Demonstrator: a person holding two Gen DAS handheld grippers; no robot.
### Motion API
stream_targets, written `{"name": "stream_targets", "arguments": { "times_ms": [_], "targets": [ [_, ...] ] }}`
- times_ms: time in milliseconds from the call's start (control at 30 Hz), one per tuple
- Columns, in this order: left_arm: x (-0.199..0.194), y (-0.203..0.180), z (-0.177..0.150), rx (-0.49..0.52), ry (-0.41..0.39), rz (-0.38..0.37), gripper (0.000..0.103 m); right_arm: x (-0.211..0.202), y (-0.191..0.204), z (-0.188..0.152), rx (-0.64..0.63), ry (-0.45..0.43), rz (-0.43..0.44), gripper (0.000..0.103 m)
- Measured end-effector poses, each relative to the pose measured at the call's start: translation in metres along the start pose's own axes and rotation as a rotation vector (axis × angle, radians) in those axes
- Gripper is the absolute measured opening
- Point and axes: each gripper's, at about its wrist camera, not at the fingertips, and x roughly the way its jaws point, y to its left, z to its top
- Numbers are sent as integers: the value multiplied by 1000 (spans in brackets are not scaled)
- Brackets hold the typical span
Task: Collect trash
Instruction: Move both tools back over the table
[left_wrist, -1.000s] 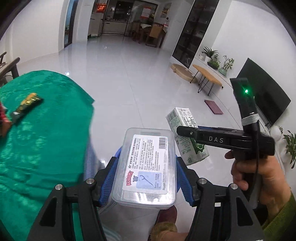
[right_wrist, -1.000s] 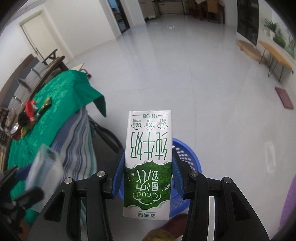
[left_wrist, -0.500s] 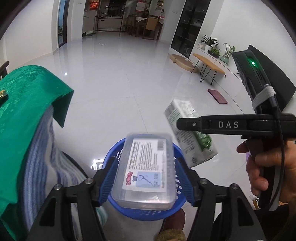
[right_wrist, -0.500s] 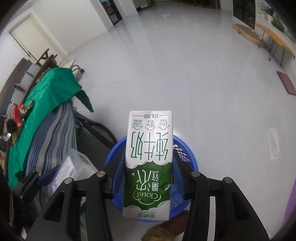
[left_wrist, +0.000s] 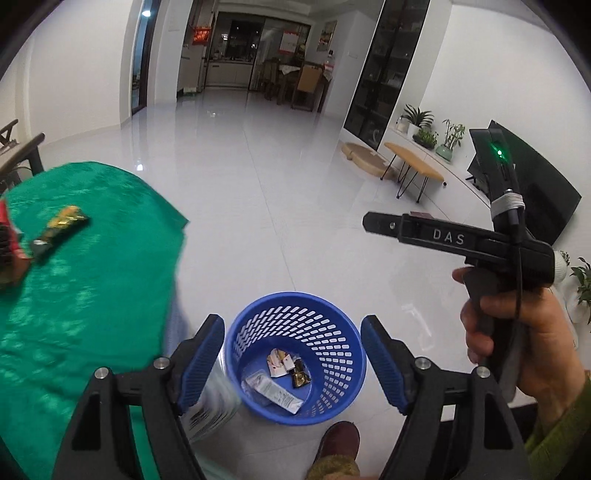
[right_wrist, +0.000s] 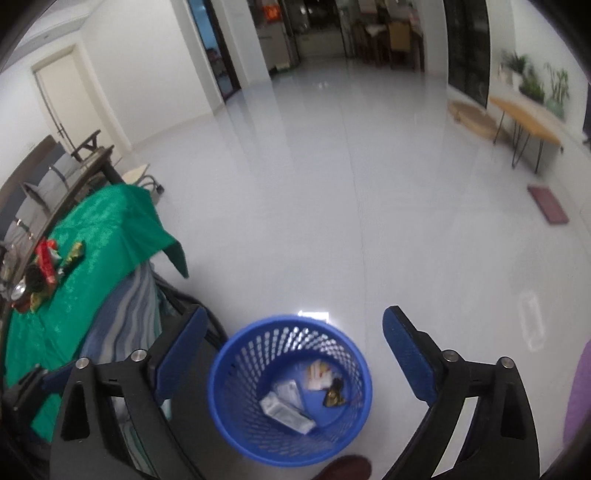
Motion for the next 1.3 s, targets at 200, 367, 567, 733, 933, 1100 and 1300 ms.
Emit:
{"name": "stream_targets", "arguments": {
  "times_ms": [200, 367, 567, 733, 933, 1100, 1300],
  "targets": [
    [-58, 58, -30, -17, -17, 165, 78, -41, 75, -3, -111, -163, 63, 100],
    [-90, 139, -67, -162, -7, 340, 78, -41, 166, -23, -286, -203, 130, 101],
    [-118, 208, -92, -257, 2, 477, 78, -23, 249, -70, -387, -97, 256, 101],
    [-131, 245, -103, -266, 32, 533, 78, -9, 308, -102, -490, -44, 315, 101],
    [-139, 261, -111, -277, 41, 500, 80, 15, 352, -123, -604, 18, 303, 101],
    [-135, 263, -110, -271, 49, 492, 86, 26, 355, -132, -652, 52, 260, 101],
    [-123, 274, -90, -242, 62, 455, 88, 26, 349, -130, -653, 58, 271, 101]
  ]
}}
